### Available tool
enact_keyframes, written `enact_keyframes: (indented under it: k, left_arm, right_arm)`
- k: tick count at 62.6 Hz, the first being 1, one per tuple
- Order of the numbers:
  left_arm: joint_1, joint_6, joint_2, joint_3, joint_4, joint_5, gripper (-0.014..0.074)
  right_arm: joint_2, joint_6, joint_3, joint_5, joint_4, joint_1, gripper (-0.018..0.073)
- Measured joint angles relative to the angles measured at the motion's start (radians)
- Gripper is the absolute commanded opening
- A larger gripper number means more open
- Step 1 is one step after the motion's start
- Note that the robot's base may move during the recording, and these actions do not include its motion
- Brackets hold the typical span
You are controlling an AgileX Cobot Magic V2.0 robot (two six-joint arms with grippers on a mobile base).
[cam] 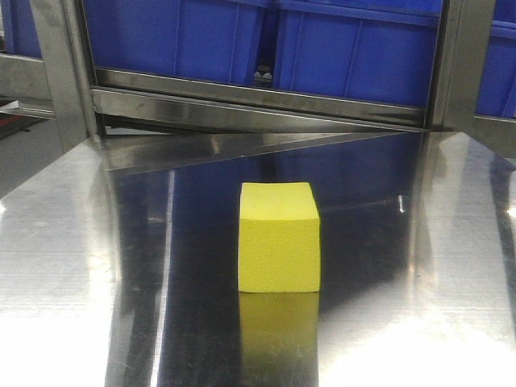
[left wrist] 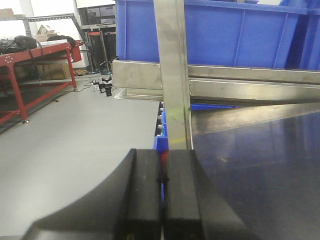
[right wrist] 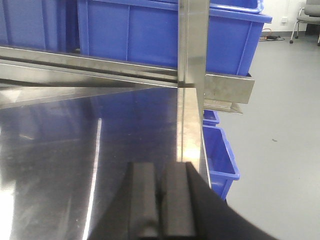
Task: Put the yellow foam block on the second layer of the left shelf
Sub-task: 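Move the right gripper toward the yellow foam block on the table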
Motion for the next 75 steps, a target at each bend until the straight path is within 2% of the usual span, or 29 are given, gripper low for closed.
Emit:
enact_keyframes:
  k: [59,75]
  left_arm:
    - [0.000,0.000,0.000,0.000,0.000,0.000,0.0124]
    - [0.000,0.000,0.000,0.000,0.000,0.000,0.0124]
  right_arm:
    - [0.000,0.000,0.000,0.005,0.000,0.000,0.0055]
    - [0.024,0.000,-0.088,0.040,0.000,0.021,0.0055]
